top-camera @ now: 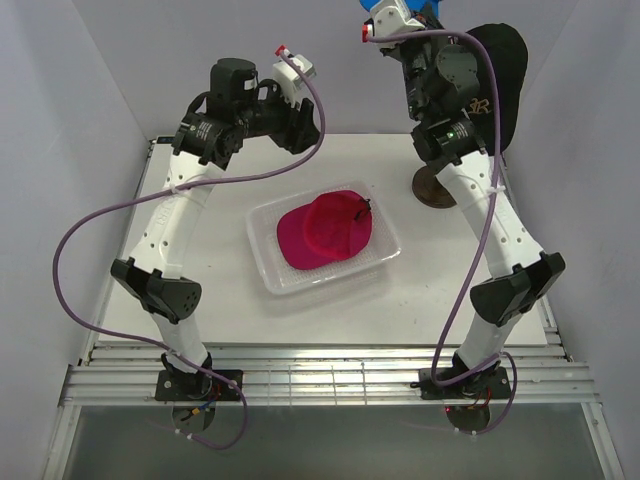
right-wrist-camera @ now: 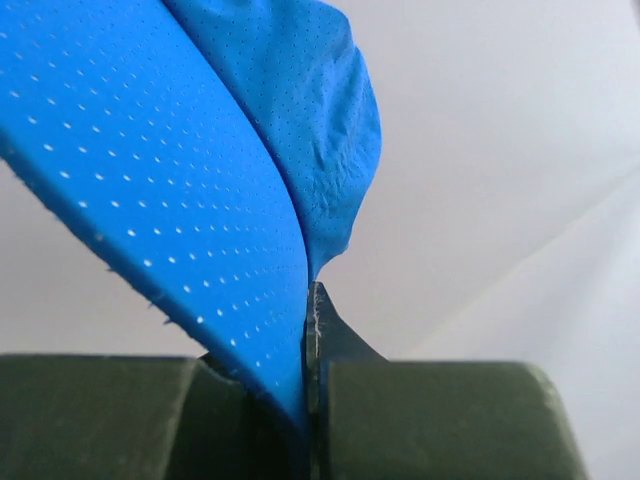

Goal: Stack the hats

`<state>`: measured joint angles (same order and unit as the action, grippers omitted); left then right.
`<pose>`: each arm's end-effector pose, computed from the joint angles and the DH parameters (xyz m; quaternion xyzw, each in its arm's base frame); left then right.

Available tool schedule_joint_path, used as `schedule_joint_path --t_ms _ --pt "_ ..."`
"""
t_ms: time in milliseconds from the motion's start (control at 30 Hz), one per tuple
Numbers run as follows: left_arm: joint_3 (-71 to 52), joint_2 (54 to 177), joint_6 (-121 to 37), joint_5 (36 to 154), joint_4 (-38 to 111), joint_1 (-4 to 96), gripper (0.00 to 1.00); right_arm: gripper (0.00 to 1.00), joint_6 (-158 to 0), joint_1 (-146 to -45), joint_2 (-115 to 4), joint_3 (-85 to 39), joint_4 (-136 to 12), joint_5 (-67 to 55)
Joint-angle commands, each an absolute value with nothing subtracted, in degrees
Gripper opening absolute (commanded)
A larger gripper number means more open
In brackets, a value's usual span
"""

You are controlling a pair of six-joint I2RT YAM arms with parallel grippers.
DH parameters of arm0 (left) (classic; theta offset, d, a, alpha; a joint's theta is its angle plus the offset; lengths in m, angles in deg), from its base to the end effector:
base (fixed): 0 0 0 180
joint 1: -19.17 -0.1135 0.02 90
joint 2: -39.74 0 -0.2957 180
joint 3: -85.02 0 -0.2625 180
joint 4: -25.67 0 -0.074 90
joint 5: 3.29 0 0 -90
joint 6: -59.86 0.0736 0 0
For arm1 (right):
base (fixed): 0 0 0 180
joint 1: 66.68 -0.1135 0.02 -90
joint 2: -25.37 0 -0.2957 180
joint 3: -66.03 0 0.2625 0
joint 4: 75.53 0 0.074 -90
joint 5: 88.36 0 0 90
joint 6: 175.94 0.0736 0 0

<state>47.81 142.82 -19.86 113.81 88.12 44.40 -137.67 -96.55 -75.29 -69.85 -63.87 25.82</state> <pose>0.3634 -0.2083 0.5153 0.3704 0.7313 -0.2635 0.5085 0.3779 0.1823 0.6119 -0.2174 0.5200 -0.2678 0.7814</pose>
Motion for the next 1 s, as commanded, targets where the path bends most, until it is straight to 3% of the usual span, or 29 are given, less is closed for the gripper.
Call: schedule_joint_path --t_ms 0,100,267,600,967 --pt "50.6 143.2 -18.5 117.0 91.9 43.9 0.65 0.08 -164.7 -94.6 -76.0 -66.3 -93.7 24.7" --pt "51.3 144.3 -18.5 119.5 92.2 43.4 0.65 0.08 -172.9 -90.1 -76.2 -63.6 -97.6 18.8" --pt "51.6 145.7 -19.6 123.2 92.4 41.6 0.65 0.08 -181.0 -84.1 -73.3 -57.7 -96.3 19.1" --pt "52.2 147.8 -21.4 126.7 92.1 40.3 0.65 0.08 -179.6 -80.0 -62.8 -48.0 -79.7 14.5" --pt "51.9 147.2 -21.5 126.3 92.2 40.1 0.65 0.08 -179.3 -78.6 -55.2 -39.7 -73.1 14.6"
